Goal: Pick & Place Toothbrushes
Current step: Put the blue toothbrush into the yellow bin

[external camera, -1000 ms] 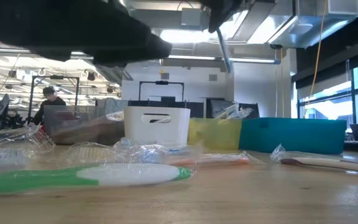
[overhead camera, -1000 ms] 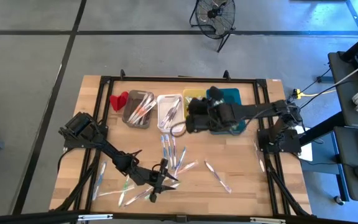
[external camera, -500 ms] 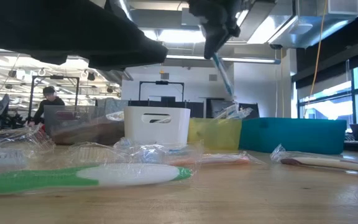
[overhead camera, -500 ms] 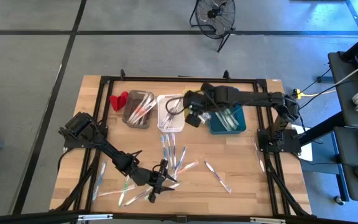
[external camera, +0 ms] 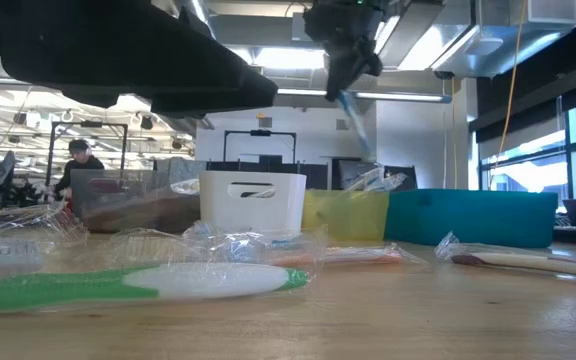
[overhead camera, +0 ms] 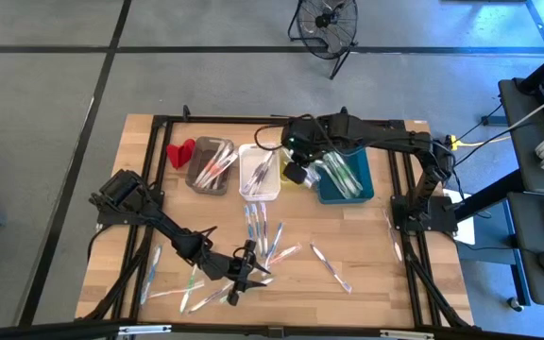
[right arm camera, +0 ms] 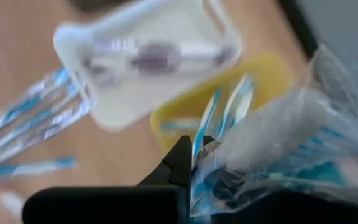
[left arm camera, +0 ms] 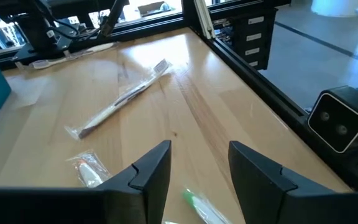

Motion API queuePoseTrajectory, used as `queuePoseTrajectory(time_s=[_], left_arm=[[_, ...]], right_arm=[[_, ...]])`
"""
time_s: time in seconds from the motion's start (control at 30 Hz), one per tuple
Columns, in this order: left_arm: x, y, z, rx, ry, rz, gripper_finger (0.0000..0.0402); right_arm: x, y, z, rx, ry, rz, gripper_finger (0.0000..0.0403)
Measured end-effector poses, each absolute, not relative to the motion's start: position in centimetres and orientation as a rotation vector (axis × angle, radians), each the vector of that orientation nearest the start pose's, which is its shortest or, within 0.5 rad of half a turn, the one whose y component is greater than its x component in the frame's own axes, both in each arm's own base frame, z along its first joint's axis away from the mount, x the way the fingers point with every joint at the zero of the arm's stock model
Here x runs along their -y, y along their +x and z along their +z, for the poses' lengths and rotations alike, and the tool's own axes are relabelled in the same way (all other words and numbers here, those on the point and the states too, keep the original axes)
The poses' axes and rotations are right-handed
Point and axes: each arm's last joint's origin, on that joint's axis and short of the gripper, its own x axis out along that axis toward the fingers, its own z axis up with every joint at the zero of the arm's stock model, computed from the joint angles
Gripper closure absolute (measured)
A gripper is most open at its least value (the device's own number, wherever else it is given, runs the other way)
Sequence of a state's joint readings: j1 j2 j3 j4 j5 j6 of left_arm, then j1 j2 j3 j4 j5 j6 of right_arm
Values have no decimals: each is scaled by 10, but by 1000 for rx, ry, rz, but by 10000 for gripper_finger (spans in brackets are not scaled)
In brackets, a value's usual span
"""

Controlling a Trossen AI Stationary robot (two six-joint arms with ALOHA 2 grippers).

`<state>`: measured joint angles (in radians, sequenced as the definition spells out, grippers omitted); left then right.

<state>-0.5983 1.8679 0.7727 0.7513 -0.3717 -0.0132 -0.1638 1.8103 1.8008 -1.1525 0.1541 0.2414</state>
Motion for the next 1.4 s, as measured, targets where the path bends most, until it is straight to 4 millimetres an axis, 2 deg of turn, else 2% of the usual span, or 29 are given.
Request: queuePoseTrajectory(time_s=[0.23,0.3,0.47,0.7,0.93,1.4], left_arm=[[190,296,132,-328,155,-225,245],[190,295,131,-339,149,-243,246],[191,294,128,-373,137,-281,251],[191,294,127,-382,138,-294,254],[191,294,127,-382,139,-293,258],[191,294,127,-382,131,-292,258]], right_arm=[[70,377,337,-935,5,-566,380],[72,379,330,-921,-35,-619,380],[75,383,299,-914,-115,-700,383],[76,391,282,-813,-133,-691,380],[81,390,259,-789,-132,-714,377],[89,383,238,-801,-140,-764,368]])
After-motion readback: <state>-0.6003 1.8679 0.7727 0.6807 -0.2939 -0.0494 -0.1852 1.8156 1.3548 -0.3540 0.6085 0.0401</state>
